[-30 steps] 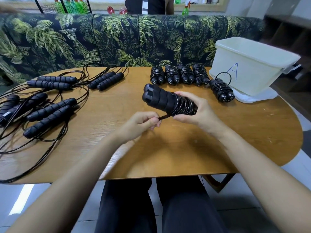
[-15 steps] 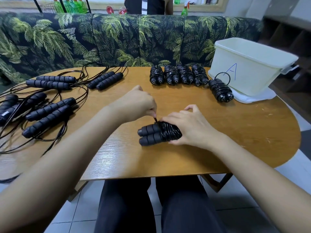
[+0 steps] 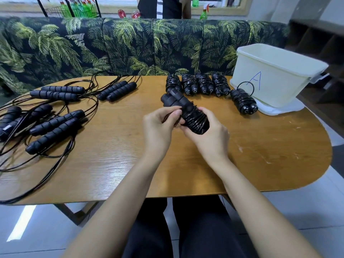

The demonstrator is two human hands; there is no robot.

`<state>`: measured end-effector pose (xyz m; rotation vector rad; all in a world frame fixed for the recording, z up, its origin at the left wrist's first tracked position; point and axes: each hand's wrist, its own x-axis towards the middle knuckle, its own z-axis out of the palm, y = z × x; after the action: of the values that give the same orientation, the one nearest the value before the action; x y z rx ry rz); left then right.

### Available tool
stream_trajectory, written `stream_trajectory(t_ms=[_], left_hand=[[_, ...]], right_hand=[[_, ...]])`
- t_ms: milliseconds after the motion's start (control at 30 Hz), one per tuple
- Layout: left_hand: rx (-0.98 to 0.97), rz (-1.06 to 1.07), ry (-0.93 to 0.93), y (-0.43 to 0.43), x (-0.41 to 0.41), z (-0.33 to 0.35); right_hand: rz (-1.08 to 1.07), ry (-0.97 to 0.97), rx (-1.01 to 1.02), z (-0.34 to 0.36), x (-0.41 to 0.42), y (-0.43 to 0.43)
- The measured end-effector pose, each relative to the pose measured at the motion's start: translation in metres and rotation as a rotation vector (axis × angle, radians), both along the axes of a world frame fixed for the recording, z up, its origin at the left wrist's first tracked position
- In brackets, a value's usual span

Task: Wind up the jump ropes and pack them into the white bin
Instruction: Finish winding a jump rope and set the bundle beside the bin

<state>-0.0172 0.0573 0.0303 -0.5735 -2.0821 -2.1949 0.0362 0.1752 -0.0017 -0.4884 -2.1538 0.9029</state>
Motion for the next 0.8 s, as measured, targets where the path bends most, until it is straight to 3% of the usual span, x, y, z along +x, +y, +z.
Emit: stream_trajectory(t_ms=[200,400,667,800], left_hand=[[0.073,0.033,-0.103,-0.016,-0.002,0.005],[0.378,-0.270,-0.437,-0.021,0.006,0.012],[0.219,-0.315,-0.428,-0.031,0.006,0.015],[0.106,-0.281,-0.387,-0.031,0.001,0.009]], right_hand=[[0.104,0.059,-0.246,0.004,0.011,-0.005],[0.337,0.153,-0.573,0.000,0.024,-0.015],[0.586,-0.150,-0.218,0.010,0.038,0.003],[0.594,-0.122,-0.241,0.007,0.036,0.004]])
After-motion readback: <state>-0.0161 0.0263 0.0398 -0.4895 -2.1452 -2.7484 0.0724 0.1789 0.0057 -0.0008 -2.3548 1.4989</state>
